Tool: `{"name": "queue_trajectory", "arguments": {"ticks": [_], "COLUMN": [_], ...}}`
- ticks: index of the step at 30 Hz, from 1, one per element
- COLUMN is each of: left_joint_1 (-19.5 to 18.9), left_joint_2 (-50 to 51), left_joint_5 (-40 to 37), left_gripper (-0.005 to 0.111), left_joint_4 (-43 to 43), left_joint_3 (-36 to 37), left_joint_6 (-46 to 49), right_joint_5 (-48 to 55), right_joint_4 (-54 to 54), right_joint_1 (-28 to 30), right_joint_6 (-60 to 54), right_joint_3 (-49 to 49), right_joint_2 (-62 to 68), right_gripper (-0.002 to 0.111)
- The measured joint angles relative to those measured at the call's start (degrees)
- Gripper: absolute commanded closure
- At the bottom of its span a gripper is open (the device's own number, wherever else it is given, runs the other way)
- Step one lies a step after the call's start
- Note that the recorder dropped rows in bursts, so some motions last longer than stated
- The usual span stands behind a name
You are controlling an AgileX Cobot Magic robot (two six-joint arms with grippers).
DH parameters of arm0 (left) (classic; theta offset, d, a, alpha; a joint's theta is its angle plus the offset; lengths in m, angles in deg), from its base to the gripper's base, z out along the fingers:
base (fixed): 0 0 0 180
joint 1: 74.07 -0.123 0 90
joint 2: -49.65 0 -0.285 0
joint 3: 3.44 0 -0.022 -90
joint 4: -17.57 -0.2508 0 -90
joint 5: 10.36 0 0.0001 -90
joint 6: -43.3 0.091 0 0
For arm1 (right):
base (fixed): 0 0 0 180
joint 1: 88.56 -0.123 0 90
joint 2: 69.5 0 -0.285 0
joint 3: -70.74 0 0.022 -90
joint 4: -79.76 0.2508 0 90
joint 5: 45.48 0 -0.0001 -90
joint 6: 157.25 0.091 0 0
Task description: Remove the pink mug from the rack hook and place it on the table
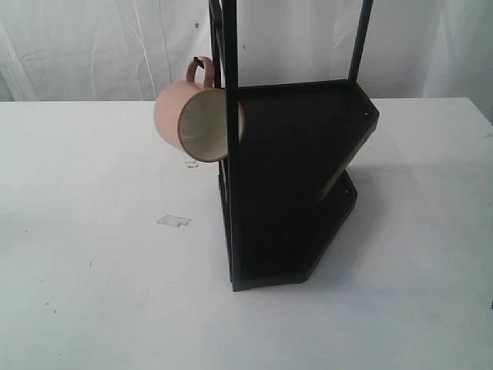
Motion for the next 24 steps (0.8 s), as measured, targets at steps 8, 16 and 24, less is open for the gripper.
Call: {"name": "queue_trajectory", "arguments": {"ticks": [8, 16, 24], "left_joint_1": [0.0, 0.0, 0.0], "left_joint_2": [0.0, -0.1, 3.5], "left_joint_5": [6.7, 1.5, -11.2], "left_gripper": [0.107, 0.107, 0.068], "left_joint_4": [27.6, 41.1, 41.8], "left_joint_3": [0.0, -5.9, -23.0], "left_joint_6": [-13.3, -8.9, 6.4], "right_joint_5": [0.0, 0.0, 0.0], "right_joint_4": [0.0, 0.0, 0.0], "right_joint_1": [0.0, 0.0, 0.0], "right_joint_6": [0.2, 0.3, 0.4], "right_joint_3": [0.0, 0.0, 0.0], "right_joint_2": [0.0, 0.0, 0.0], "right_gripper": [0.108, 0.108, 0.108]}}
